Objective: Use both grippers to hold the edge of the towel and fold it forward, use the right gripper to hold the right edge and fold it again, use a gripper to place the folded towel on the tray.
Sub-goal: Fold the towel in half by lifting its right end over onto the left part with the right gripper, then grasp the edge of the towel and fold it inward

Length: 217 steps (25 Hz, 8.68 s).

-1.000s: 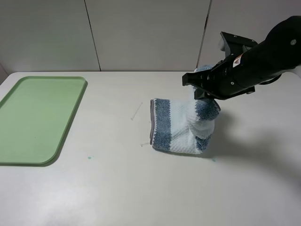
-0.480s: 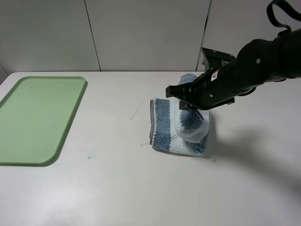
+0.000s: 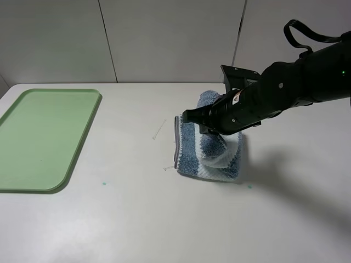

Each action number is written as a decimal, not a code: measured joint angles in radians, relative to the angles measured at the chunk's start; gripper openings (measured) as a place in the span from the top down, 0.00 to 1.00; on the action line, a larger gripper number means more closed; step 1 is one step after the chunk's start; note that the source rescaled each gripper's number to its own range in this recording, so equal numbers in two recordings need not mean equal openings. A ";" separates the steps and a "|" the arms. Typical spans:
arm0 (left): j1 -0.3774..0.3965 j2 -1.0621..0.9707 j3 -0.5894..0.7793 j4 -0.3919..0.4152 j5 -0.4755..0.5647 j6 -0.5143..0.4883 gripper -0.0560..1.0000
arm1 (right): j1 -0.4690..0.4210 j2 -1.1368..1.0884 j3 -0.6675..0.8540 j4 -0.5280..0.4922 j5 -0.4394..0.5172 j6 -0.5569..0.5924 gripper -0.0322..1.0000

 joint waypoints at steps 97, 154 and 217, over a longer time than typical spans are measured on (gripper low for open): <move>0.000 0.000 0.000 0.000 0.000 0.000 0.00 | -0.548 -1.192 0.245 -0.230 0.879 -0.305 0.00; 0.000 0.000 0.000 0.000 0.000 0.000 0.00 | -0.548 -1.738 0.355 -0.105 0.906 -0.416 0.00; -0.103 1.311 -0.247 -0.404 -0.864 -0.163 0.07 | -0.548 -1.738 0.355 -0.105 0.909 -0.416 0.00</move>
